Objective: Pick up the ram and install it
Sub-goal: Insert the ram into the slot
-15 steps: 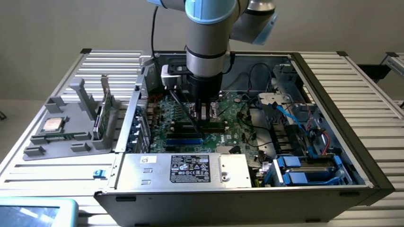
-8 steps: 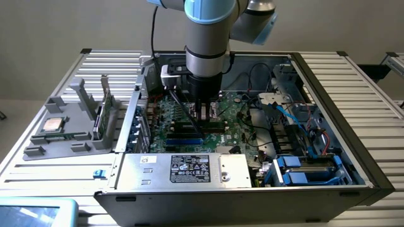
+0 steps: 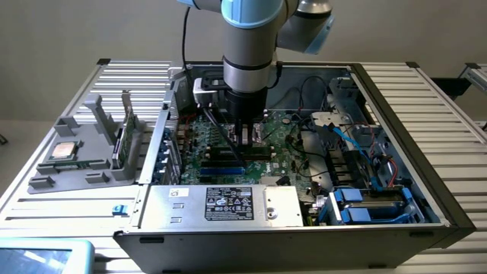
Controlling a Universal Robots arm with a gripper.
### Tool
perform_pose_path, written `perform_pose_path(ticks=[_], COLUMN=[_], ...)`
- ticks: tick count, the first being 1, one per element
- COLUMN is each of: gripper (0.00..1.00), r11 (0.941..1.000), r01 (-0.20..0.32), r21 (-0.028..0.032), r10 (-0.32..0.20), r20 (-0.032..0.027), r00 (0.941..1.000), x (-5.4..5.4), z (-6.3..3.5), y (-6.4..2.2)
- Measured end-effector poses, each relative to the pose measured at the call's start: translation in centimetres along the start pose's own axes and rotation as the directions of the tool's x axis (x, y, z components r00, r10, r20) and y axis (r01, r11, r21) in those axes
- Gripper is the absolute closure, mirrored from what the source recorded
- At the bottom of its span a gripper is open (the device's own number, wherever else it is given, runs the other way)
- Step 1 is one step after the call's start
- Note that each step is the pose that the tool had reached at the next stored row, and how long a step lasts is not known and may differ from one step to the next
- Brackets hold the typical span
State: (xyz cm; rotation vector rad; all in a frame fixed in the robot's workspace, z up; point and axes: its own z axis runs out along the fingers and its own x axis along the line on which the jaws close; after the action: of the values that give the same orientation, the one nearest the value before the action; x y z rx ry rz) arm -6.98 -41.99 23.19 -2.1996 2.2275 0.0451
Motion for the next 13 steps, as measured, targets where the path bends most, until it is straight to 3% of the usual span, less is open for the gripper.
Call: perform_pose_path(ticks=[2,13], gripper=[0.89,0.89], r11=[1.0,1.0], r01=[0.0,-0.002], r21=[0.0025,0.0046], r10=[0.0,0.002], r20=[0.0003,0.0002], r00=[1.0,1.0], x=[-0.01,0.0], z=[-0.06,-0.06], y=[0.0,0.08])
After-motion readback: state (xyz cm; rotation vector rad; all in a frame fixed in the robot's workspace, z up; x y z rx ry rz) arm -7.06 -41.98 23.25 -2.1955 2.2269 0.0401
